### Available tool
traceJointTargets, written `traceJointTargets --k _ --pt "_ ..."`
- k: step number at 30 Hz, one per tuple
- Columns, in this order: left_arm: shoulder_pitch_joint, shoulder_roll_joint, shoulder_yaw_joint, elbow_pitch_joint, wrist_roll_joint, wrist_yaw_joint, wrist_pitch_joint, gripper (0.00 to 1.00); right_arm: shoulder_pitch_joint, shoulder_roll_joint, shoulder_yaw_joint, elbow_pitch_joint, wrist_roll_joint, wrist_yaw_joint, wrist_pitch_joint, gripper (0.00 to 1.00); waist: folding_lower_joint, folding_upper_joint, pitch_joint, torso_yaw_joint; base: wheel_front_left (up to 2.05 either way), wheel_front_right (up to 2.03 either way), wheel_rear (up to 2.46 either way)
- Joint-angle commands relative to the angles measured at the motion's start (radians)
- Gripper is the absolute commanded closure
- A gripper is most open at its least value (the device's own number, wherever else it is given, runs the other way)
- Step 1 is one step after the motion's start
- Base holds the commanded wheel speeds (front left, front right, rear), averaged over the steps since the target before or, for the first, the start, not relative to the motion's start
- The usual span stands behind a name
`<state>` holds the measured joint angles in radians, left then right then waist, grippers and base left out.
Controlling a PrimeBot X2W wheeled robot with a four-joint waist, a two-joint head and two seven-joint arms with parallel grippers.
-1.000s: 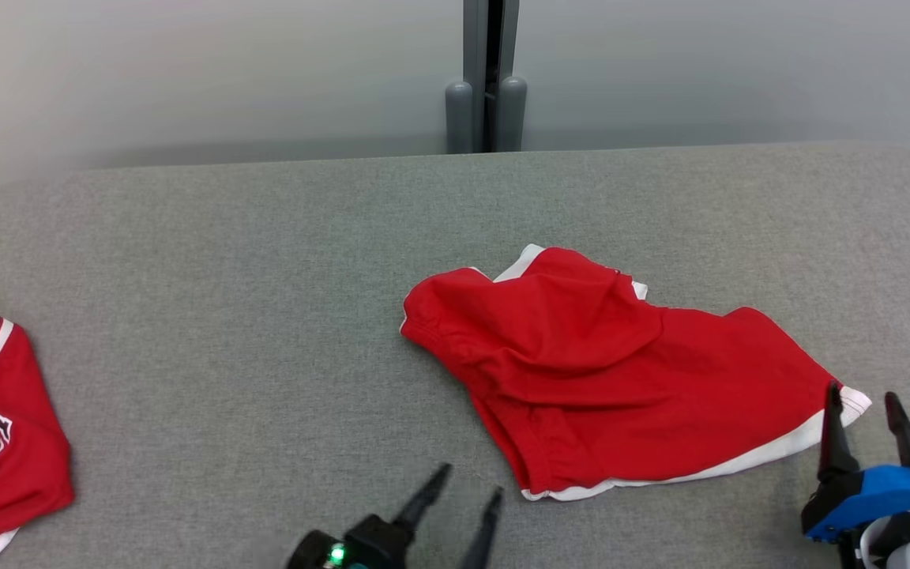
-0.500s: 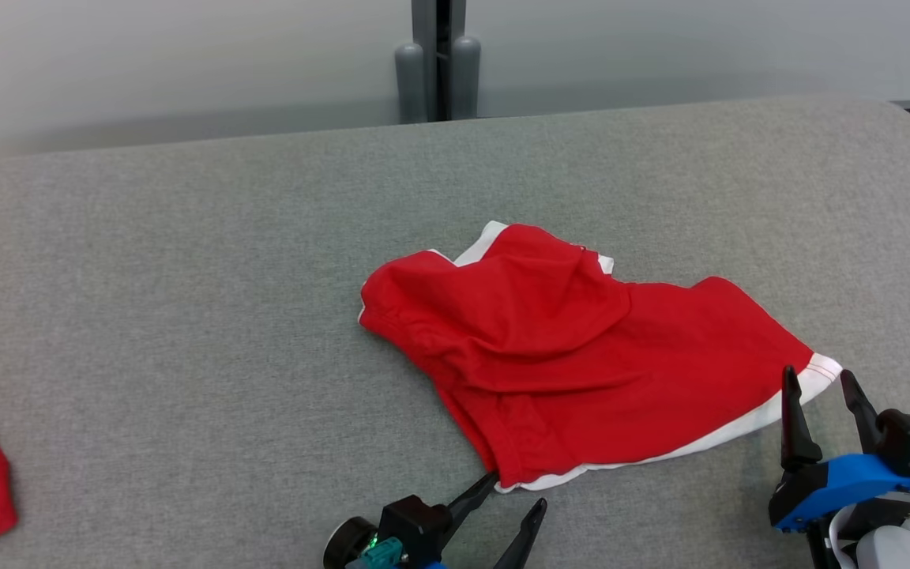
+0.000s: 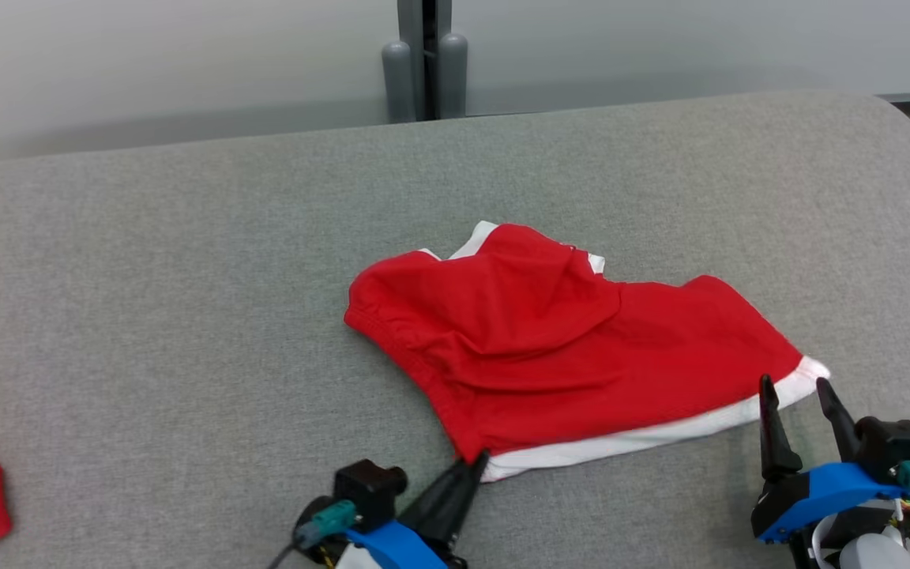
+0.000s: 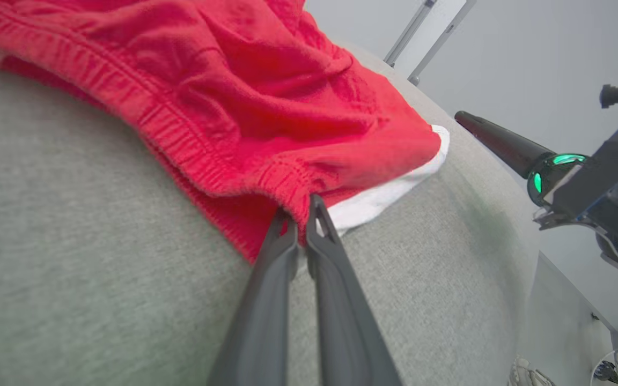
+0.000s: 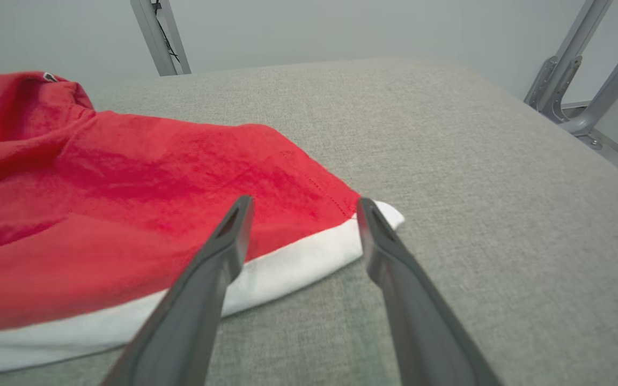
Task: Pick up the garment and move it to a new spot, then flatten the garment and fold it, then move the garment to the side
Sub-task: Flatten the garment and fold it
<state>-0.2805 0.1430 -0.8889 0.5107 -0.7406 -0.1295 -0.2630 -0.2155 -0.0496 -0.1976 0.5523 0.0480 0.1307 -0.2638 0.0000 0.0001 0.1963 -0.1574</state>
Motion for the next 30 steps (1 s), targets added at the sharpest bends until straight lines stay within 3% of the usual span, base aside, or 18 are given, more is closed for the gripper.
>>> traceJointTargets --k 1,17,18,20,25,30 --pt "0.011 0.015 0.023 -0.004 -0.006 -0.001 -0.003 1.0 0.017 -0.002 0.007 0.002 0.011 0.0 -0.001 0.0 0.0 -0.0001 -0.008 0.005 0.0 0.0 0.0" --pt "0.067 0.139 0.23 0.058 0.051 -0.001 -0.003 1.0 0.08 -0.002 0.102 0.03 0.082 0.0 -0.001 0.0 0.0 -0.0001 -0.107 0.061 0.0 0.0 0.0" --pt "0.076 0.137 0.247 0.069 0.057 -0.001 -0.003 0.76 0.085 -0.002 0.105 0.031 0.082 0.0 -0.001 0.0 0.0 -0.0001 -0.114 0.06 0.0 0.0 0.0" --pt "0.091 0.13 0.282 0.09 0.082 0.005 -0.003 0.0 0.095 -0.003 0.112 0.026 0.087 0.0 -0.001 0.0 0.0 -0.0001 -0.13 0.059 0.0 0.0 0.0" --pt "0.147 0.097 0.39 0.095 0.152 0.054 -0.003 0.0 0.132 -0.002 0.117 -0.005 0.083 0.0 -0.001 0.0 0.0 -0.0001 -0.169 0.053 0.0 0.0 0.0" --pt "0.222 0.054 0.523 0.028 0.272 0.138 -0.003 0.0 0.164 -0.002 0.116 -0.081 0.069 0.0 -0.001 0.0 0.0 -0.0001 -0.192 0.052 0.0 0.0 0.0"
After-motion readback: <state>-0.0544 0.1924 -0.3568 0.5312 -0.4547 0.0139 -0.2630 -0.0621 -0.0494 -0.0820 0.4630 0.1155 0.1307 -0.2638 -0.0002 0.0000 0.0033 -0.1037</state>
